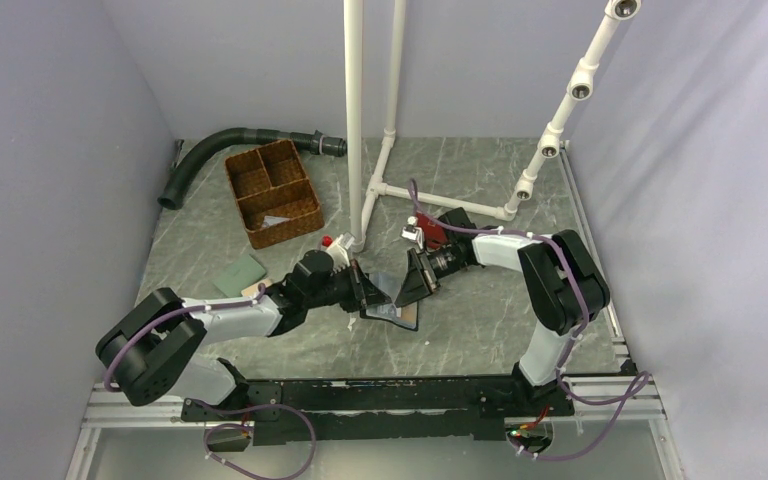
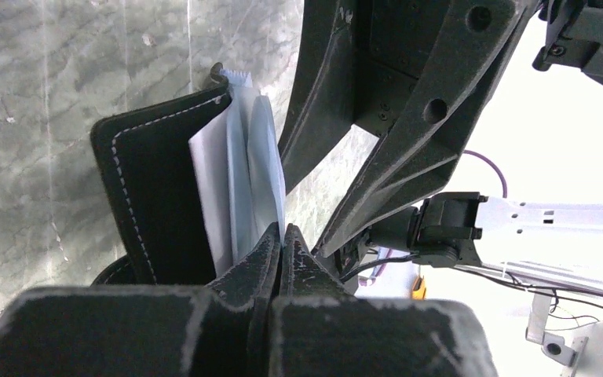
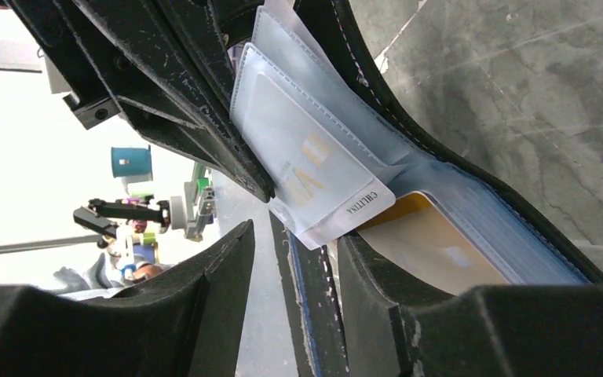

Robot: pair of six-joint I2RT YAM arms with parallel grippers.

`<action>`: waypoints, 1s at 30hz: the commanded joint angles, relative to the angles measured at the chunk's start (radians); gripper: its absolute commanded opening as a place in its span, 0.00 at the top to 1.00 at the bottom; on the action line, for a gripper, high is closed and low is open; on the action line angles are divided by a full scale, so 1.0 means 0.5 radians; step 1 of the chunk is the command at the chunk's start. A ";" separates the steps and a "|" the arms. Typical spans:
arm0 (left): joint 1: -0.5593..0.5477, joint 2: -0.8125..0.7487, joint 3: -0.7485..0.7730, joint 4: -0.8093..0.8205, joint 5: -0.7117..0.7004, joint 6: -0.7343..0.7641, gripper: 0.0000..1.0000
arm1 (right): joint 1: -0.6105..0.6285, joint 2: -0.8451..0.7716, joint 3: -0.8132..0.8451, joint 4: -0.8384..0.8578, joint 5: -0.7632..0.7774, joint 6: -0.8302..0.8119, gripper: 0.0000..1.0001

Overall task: Take the credit cards out of the card holder
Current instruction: Remove the credit card from the card holder.

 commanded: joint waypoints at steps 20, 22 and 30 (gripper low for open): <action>0.128 -0.041 -0.159 0.406 0.073 -0.271 0.70 | -0.029 0.067 0.037 0.003 -0.342 -0.168 1.00; 0.141 -0.043 -0.189 0.438 0.079 -0.294 0.70 | -0.033 0.095 0.049 -0.039 -0.334 -0.221 1.00; 0.174 -0.050 -0.287 0.554 0.095 -0.348 0.80 | -0.049 0.178 0.105 -0.229 -0.322 -0.430 1.00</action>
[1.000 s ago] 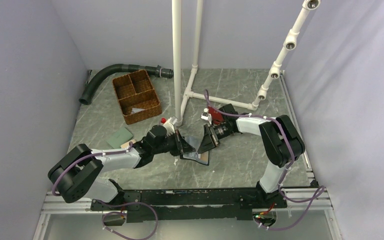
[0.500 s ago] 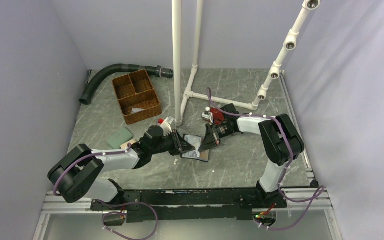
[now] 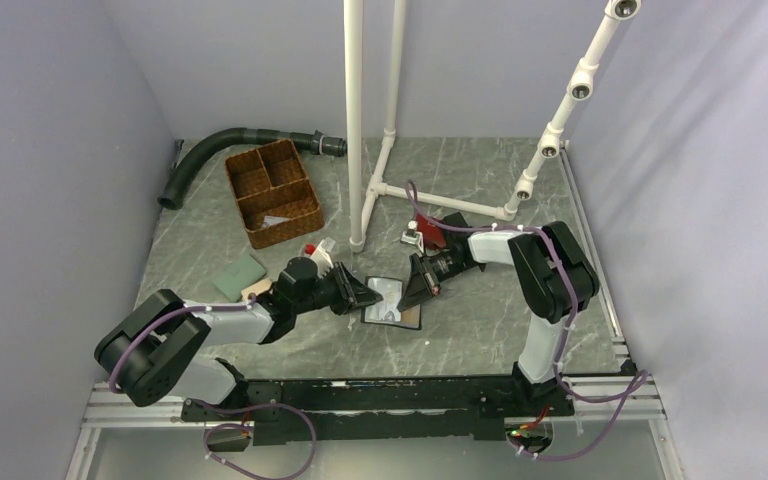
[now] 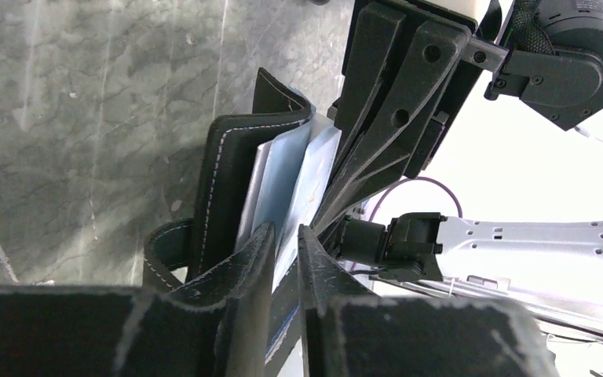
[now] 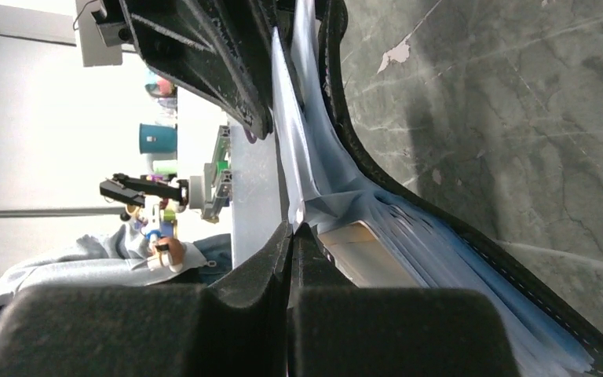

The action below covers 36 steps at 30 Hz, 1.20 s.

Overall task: Take the credit cards out of the card holder
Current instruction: Remove the credit card from the card holder.

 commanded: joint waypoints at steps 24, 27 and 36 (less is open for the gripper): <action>0.137 -0.097 -0.204 0.167 0.126 -0.009 1.00 | -0.090 0.160 0.131 -0.513 0.019 -0.593 1.00; 0.147 -0.072 -0.205 0.130 0.143 -0.002 1.00 | -0.090 0.174 0.142 -0.550 0.048 -0.630 1.00; 0.187 -0.058 -0.059 -0.437 0.136 0.092 0.98 | -0.107 0.080 0.123 -0.586 0.180 -0.696 1.00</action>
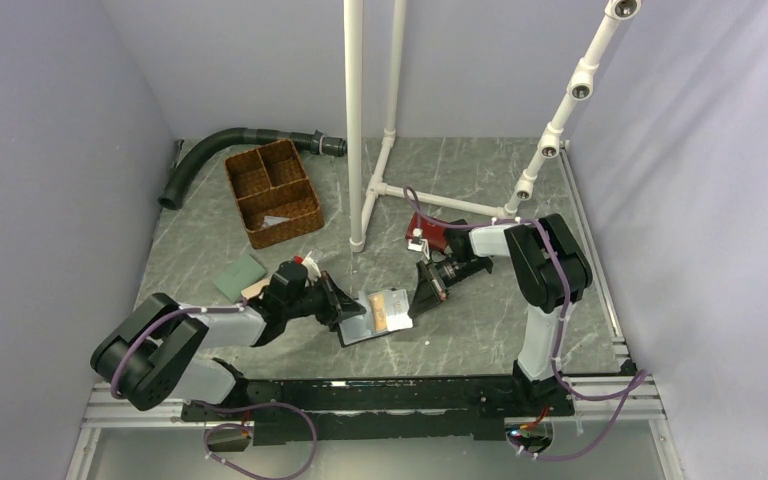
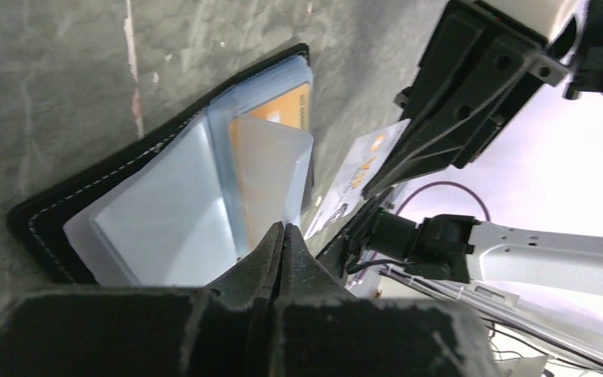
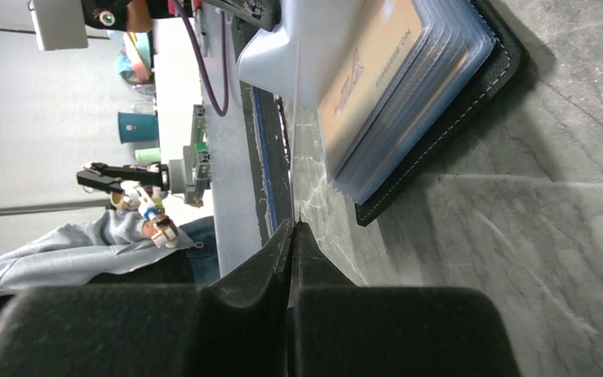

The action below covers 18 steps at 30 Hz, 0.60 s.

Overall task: Take the credit cards out of the card holder
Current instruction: Remove the credit card from the card holder.

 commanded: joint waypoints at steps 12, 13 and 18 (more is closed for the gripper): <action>0.025 -0.414 0.516 -1.396 -0.244 0.452 0.67 | -0.011 -0.098 0.097 -0.233 -0.085 -0.372 1.00; 0.025 -0.457 0.535 -1.452 -0.277 0.465 0.65 | -0.010 -0.095 0.109 -0.275 -0.106 -0.426 1.00; 0.027 -0.681 0.511 -1.449 -0.347 0.493 0.45 | -0.010 -0.078 0.166 -0.476 -0.188 -0.649 1.00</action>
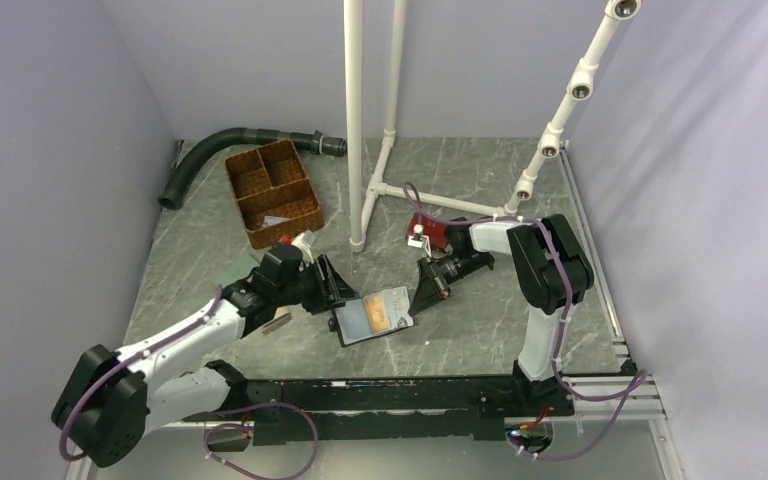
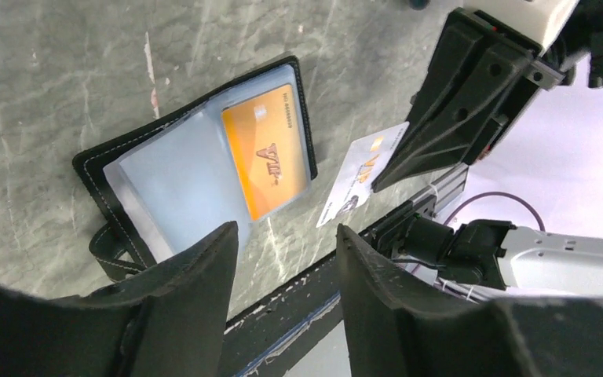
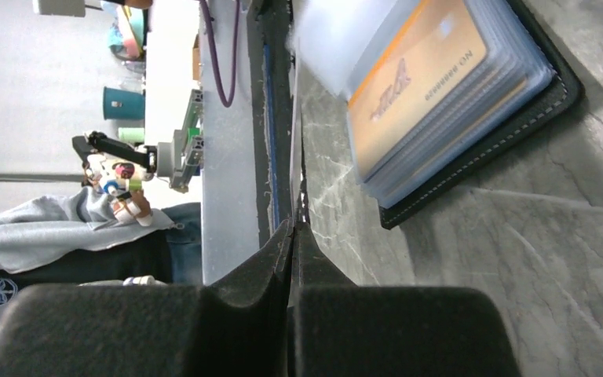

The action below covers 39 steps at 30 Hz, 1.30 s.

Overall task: Take the credit cards out of the card holder
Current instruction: Remove the credit card from the card holder.

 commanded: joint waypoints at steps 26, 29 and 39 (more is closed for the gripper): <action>-0.107 0.647 -0.042 1.507 0.609 -0.222 0.44 | 0.048 0.009 0.237 -0.557 -0.326 -0.644 1.00; -0.107 0.708 -0.044 1.602 0.656 -0.251 0.68 | 0.047 0.026 0.253 -0.579 -0.323 -0.662 1.00; -0.040 0.688 -0.098 1.589 0.755 -0.266 1.00 | 0.042 0.049 0.273 -0.583 -0.269 -0.661 0.90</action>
